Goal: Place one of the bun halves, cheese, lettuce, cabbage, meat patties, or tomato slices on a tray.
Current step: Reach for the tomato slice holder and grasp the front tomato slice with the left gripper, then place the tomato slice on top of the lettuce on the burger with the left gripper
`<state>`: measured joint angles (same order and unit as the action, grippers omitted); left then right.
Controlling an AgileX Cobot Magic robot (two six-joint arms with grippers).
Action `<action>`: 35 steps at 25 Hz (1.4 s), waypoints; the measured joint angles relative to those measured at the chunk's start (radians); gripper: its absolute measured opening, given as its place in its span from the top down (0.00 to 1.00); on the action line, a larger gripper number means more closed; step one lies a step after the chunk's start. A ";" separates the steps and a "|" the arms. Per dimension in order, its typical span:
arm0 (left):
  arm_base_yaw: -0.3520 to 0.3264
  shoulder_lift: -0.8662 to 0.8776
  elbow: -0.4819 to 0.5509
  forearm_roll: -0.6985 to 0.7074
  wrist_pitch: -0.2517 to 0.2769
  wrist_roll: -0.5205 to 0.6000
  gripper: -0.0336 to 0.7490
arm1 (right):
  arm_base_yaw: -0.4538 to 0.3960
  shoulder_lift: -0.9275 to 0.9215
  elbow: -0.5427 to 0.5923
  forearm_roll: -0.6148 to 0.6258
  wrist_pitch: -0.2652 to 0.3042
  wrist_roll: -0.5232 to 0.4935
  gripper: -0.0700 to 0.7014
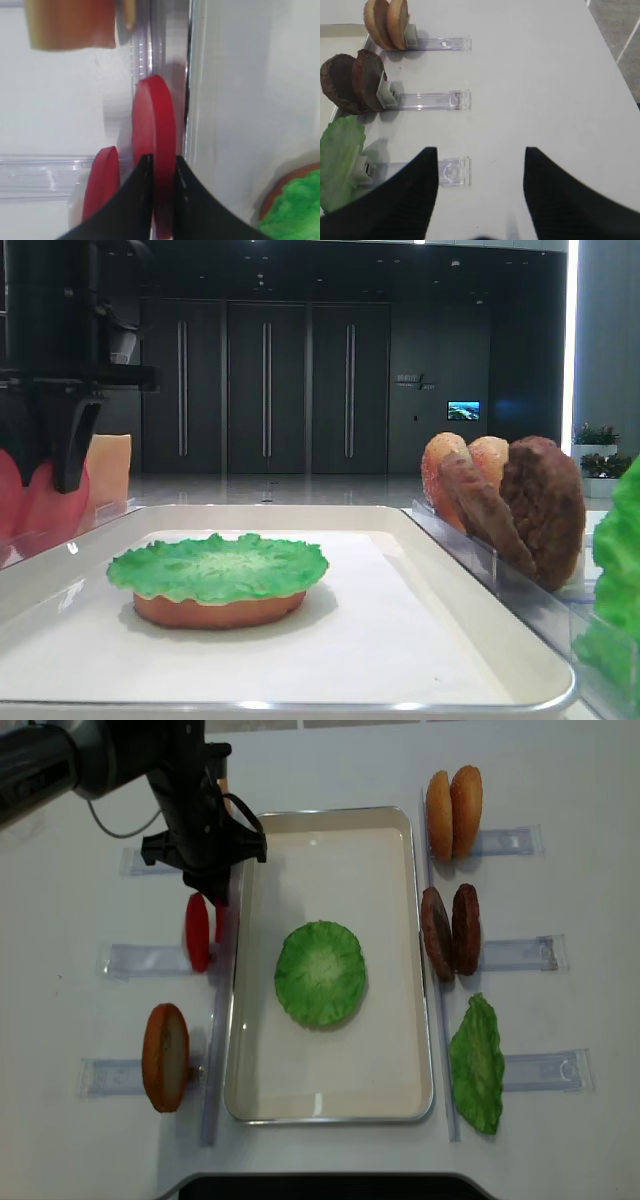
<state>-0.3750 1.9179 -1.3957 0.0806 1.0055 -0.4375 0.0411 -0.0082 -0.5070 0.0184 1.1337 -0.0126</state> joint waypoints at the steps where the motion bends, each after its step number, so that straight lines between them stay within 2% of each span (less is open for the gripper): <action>1: 0.001 -0.011 -0.004 -0.010 0.002 0.002 0.89 | 0.000 0.000 0.000 0.000 0.000 0.000 0.43; 8: -0.004 -0.158 -0.059 -0.098 0.011 0.003 0.89 | 0.000 0.000 0.000 0.000 0.000 0.000 0.43; 11: -0.004 -0.168 -0.059 -0.121 0.043 0.004 0.89 | 0.000 0.000 0.000 0.000 0.000 0.000 0.43; 13: -0.003 -0.168 -0.053 -0.179 0.038 0.027 0.89 | 0.000 0.000 0.000 0.000 0.000 0.000 0.43; 15: -0.003 -0.179 -0.010 -0.291 -0.020 0.078 0.89 | 0.000 0.000 0.000 0.000 0.000 0.000 0.43; 18: -0.003 -0.207 0.133 -0.473 -0.133 0.166 0.89 | 0.000 0.000 0.000 0.000 0.000 0.000 0.43; 20: -0.003 -0.227 0.245 -0.611 -0.205 0.263 0.89 | 0.000 0.000 0.000 0.000 0.000 0.000 0.43; 23: -0.003 -0.254 0.373 -0.856 -0.294 0.486 0.89 | 0.000 0.000 0.000 0.000 0.000 0.000 0.43; 26: -0.003 -0.263 0.469 -1.101 -0.344 0.737 0.89 | 0.000 0.000 0.000 0.000 0.000 0.000 0.43; 29: -0.003 -0.263 0.546 -1.249 -0.386 0.890 0.89 | 0.000 0.000 0.000 0.000 0.000 0.000 0.43; 32: -0.003 -0.263 0.593 -1.283 -0.419 0.950 0.89 | 0.000 0.000 0.000 0.000 0.000 0.000 0.43; 35: -0.003 -0.263 0.610 -1.286 -0.423 0.969 0.89 | 0.000 0.000 0.000 0.000 0.000 0.000 0.43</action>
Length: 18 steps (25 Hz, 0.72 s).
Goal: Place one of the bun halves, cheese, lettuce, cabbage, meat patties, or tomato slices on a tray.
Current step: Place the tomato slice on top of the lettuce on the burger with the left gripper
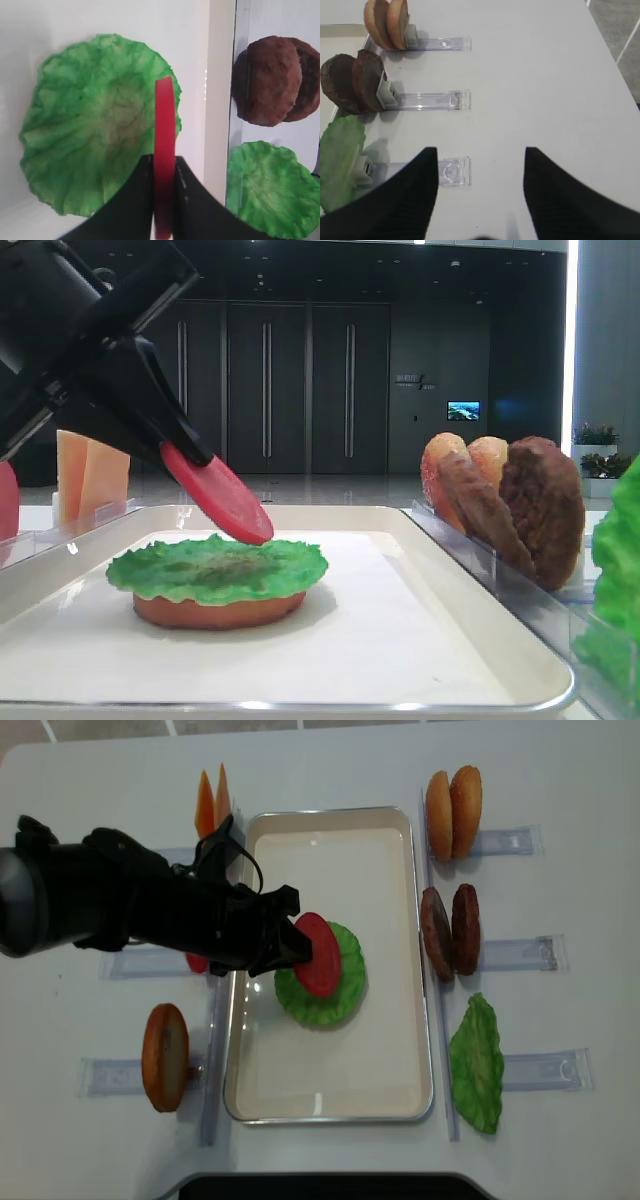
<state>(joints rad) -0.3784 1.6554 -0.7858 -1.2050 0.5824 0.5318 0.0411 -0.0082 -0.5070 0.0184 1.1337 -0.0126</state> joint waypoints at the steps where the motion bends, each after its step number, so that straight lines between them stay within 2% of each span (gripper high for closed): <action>1: 0.000 0.000 0.000 0.000 -0.003 0.007 0.89 | 0.000 0.000 0.000 0.000 0.000 0.000 0.43; 10: 0.000 0.013 0.000 -0.013 -0.026 0.027 0.89 | 0.000 0.000 0.000 0.000 0.000 0.000 0.43; 15: 0.000 0.056 0.000 -0.132 -0.018 0.141 0.89 | 0.000 0.000 0.000 0.000 0.000 0.000 0.43; 18: 0.000 0.064 0.000 -0.158 -0.018 0.172 0.89 | 0.000 0.000 0.000 0.000 0.000 0.000 0.43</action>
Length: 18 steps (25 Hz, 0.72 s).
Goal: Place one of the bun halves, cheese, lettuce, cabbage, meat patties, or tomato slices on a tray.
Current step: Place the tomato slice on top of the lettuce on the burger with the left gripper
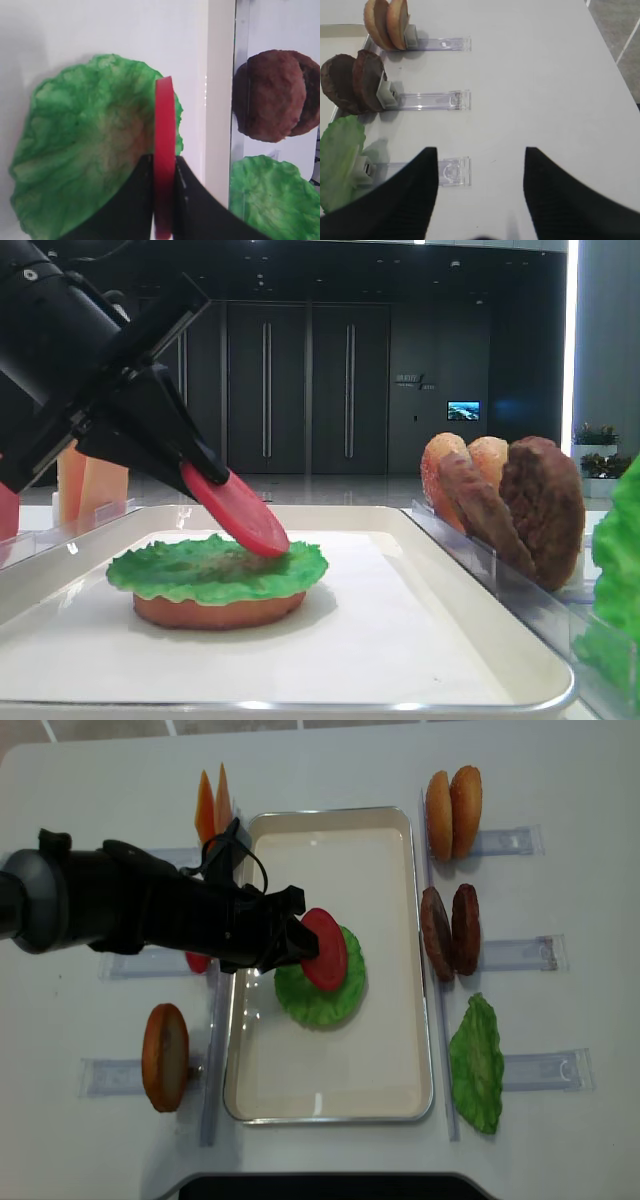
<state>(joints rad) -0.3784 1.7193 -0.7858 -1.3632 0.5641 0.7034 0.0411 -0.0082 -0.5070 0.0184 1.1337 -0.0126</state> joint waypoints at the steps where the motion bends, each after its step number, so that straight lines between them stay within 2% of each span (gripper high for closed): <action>1: 0.000 0.000 0.000 -0.001 0.000 0.005 0.89 | 0.000 0.000 0.000 0.000 0.000 0.000 0.43; 10: 0.000 0.000 0.000 0.011 0.000 0.009 0.87 | 0.000 0.000 0.000 0.000 0.000 0.000 0.43; 12: 0.000 0.000 0.000 0.012 0.002 0.009 0.79 | 0.000 0.000 0.000 0.000 0.000 0.000 0.43; 16: 0.000 0.000 0.000 0.014 0.003 -0.007 0.53 | 0.000 0.000 0.000 0.000 0.000 0.000 0.43; 18: 0.000 0.000 0.000 0.023 0.005 -0.016 0.45 | 0.000 0.000 0.000 0.000 0.000 0.000 0.43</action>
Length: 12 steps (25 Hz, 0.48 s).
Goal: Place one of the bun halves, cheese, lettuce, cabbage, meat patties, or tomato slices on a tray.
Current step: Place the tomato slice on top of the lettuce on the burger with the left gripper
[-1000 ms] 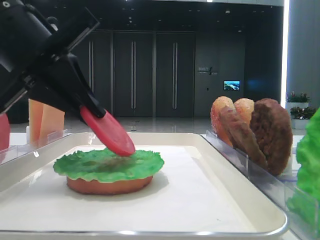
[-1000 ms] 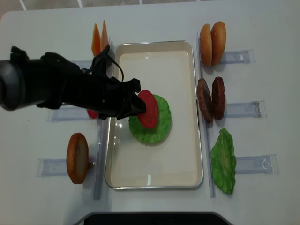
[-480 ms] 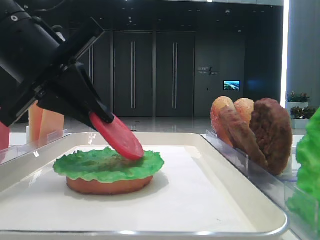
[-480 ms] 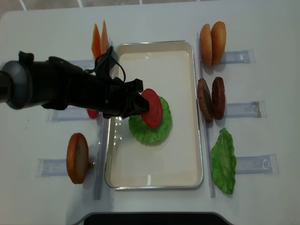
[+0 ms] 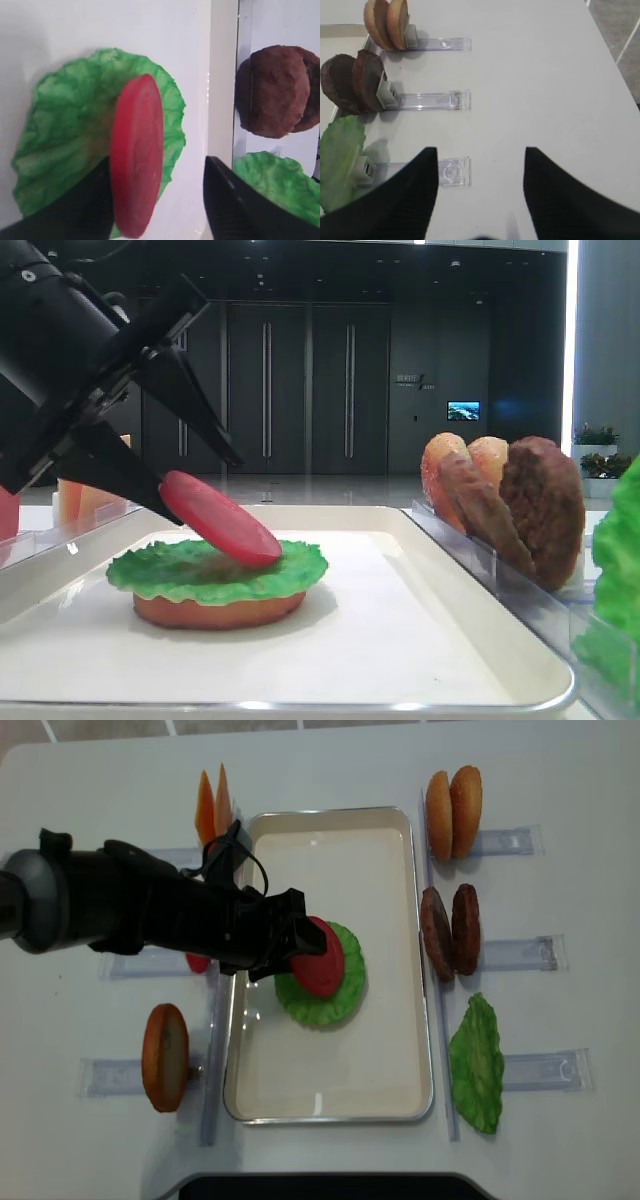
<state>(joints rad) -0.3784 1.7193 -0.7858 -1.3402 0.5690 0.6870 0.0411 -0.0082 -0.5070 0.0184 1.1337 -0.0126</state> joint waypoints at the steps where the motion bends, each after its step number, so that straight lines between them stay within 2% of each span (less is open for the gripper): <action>1: 0.000 0.000 0.000 0.009 0.002 -0.013 0.43 | 0.000 0.000 0.000 0.000 0.000 0.000 0.43; 5: 0.000 0.000 0.000 0.121 0.016 -0.105 0.40 | 0.000 0.000 0.000 0.000 0.000 0.000 0.43; 12: 0.000 -0.040 -0.012 0.402 0.032 -0.337 0.40 | 0.000 0.000 0.000 0.000 0.000 0.000 0.43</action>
<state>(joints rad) -0.3784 1.6789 -0.7980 -0.9383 0.6008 0.3503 0.0411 -0.0082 -0.5070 0.0184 1.1337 -0.0126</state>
